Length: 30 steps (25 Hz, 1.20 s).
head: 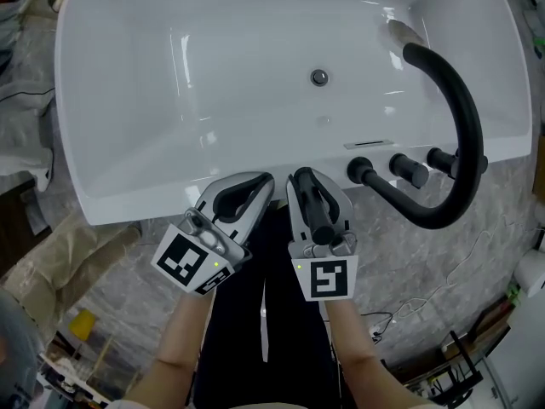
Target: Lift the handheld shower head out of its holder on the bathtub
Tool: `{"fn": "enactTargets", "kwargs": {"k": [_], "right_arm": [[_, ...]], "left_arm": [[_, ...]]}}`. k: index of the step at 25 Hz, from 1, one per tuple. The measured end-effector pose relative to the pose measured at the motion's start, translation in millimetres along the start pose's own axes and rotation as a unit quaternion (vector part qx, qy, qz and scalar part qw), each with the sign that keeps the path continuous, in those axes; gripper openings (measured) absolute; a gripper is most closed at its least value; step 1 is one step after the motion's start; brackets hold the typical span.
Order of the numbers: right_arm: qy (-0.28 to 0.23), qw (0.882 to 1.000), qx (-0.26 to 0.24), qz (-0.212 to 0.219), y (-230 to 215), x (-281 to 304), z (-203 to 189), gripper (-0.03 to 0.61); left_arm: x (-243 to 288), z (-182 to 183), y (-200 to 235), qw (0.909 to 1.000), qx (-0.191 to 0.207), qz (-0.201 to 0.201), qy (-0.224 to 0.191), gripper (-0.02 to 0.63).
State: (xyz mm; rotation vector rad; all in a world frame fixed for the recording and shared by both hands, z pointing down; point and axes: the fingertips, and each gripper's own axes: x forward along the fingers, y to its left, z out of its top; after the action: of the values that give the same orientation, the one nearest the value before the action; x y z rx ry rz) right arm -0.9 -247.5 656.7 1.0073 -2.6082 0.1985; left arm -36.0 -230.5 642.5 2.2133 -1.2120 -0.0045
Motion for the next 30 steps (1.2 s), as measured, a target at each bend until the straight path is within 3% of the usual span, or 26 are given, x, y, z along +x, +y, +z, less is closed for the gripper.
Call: {"fn": "enactTargets", "kwargs": {"k": [15, 19, 23, 30], "right_arm": [[0.026, 1.000, -0.011, 0.000, 1.7, -1.9, -4.1, 0.105], [-0.009, 1.000, -0.024, 0.003, 2.9, -1.3, 12.0, 0.104], [0.027, 0.999, -0.017, 0.007, 4.3, -5.2, 4.7, 0.104], [0.005, 1.000, -0.022, 0.004, 6.7, -8.8, 25.2, 0.104]], "left_arm": [[-7.6, 1.2, -4.1, 1.0000, 0.000, 0.005, -0.006, 0.012], [-8.5, 4.2, -7.6, 1.0000, 0.002, 0.004, -0.009, 0.012], [-11.1, 9.9, -8.7, 0.9999, 0.007, 0.004, -0.011, 0.012], [-17.3, 21.6, -13.9, 0.9998, 0.015, 0.001, -0.014, 0.012]]}}
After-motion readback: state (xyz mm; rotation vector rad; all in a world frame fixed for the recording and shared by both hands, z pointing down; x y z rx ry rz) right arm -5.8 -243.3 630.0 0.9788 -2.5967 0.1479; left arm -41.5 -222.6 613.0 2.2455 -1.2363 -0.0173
